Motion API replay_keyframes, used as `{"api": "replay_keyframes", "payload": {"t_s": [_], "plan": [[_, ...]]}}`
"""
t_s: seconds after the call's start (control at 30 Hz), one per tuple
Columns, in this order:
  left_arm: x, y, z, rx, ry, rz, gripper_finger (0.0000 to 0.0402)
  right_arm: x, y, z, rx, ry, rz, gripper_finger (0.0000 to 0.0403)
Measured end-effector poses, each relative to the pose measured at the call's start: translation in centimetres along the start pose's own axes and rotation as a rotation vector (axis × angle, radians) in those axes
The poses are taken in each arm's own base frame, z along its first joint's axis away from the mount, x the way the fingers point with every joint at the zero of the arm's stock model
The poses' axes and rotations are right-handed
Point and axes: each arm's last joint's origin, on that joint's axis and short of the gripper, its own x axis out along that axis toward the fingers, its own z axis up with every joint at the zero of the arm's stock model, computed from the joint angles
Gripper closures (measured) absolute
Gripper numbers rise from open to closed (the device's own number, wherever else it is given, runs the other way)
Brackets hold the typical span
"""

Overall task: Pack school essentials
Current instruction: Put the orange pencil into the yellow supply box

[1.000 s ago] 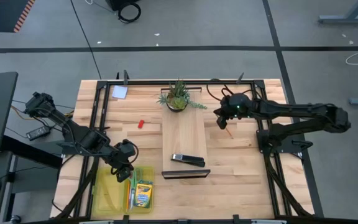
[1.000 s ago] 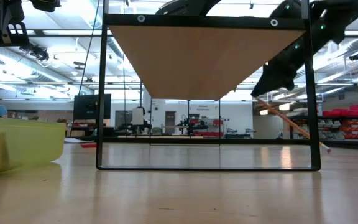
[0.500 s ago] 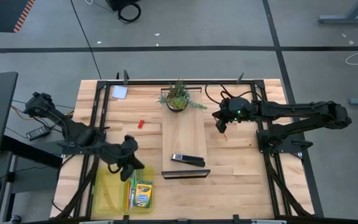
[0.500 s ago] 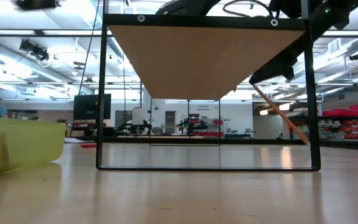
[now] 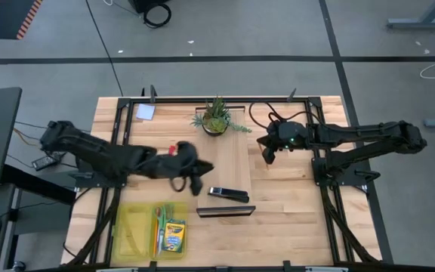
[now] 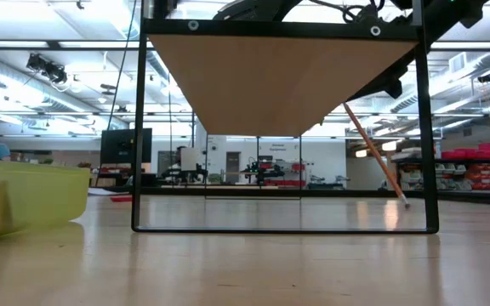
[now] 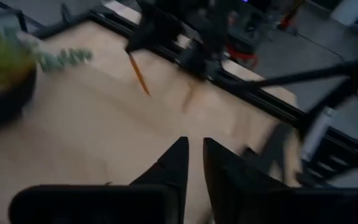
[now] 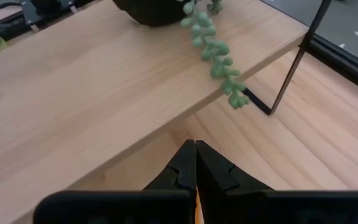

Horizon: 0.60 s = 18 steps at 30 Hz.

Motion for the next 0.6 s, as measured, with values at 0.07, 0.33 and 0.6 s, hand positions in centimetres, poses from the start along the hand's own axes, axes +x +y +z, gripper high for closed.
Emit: {"api": "replay_keyframes", "payload": {"t_s": [0.07, 0.33, 0.6], "plan": [[1.7, 0.2, 0.6, 0.028, -0.014, 0.027, 0.0333, -0.1, 0.2, -0.1, 0.001, 0.003, 0.010, 0.0393], [7.6, 1.4, 3.3, 0.132, 0.024, 0.004, 0.0284, -0.3, 1.0, -0.4, -0.004, 0.004, 0.031, 0.0393], [12.8, 3.7, 4.1, 0.160, 0.101, -0.027, 0.0267, -0.8, 1.4, -0.6, -0.001, 0.000, 0.062, 0.0393]]}}
